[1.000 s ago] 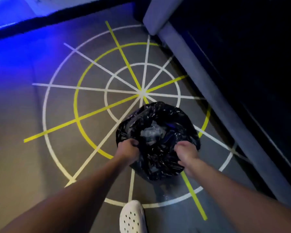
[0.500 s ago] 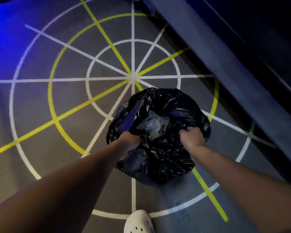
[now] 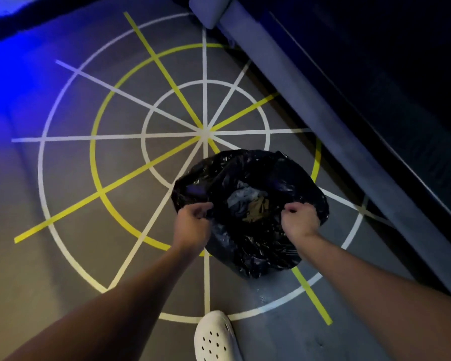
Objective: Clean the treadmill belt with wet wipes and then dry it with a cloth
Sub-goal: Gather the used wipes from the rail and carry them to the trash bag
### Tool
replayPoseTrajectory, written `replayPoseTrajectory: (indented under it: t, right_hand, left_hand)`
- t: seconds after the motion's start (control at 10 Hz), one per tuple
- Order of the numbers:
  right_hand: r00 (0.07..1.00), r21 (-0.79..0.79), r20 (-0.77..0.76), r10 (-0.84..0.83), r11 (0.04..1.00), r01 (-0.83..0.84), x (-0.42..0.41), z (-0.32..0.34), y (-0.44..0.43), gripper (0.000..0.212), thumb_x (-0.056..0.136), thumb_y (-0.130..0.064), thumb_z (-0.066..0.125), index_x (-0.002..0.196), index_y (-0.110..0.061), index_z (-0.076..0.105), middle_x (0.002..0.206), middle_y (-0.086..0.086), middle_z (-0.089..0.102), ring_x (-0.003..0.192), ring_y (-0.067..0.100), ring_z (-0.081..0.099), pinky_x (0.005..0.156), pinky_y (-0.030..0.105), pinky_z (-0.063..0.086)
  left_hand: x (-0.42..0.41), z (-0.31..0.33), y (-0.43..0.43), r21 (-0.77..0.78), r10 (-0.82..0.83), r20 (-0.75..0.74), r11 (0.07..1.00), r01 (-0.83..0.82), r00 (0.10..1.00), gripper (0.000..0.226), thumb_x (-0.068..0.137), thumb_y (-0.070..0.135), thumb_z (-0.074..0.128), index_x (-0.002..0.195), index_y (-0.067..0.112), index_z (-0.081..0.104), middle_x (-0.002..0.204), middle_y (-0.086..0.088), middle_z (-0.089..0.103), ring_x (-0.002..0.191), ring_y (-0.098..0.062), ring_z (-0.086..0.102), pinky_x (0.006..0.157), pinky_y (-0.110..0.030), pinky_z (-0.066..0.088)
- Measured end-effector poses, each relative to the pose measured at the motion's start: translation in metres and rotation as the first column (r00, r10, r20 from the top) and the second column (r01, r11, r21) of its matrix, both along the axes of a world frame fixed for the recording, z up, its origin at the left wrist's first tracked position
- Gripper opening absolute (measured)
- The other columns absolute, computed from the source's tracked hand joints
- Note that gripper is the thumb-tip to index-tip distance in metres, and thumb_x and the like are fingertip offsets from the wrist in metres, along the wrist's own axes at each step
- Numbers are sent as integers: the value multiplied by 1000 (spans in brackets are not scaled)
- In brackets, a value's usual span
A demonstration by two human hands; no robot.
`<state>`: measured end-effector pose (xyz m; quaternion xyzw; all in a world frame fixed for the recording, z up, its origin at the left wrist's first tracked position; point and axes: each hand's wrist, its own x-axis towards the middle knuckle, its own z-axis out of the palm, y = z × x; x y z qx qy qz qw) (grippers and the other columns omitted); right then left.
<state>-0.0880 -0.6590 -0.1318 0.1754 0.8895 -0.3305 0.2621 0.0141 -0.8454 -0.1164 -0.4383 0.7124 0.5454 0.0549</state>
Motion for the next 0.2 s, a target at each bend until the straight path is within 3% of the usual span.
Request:
replayPoseTrajectory:
  t: [0.1, 0.2]
  right_hand:
    - [1000, 0, 20, -12, 1000, 12, 3, 19, 13, 21, 92, -15, 56, 108, -16, 70, 125, 16, 60, 107, 34, 60, 91, 32, 48]
    - [999, -67, 37, 7, 998, -4, 6, 48, 26, 18, 93, -13, 57, 107, -14, 69, 106, 9, 65, 97, 28, 61, 77, 24, 41]
  left_hand:
    - [-1, 9, 11, 51, 24, 80, 998, -28, 997, 30, 96, 4, 43, 98, 12, 72, 73, -4, 64, 51, -7, 48, 43, -15, 33]
    - [-7, 34, 26, 120, -12, 75, 993, 3, 997, 22, 96, 9, 48, 97, 13, 70, 75, -1, 65, 61, -10, 54, 53, -19, 41]
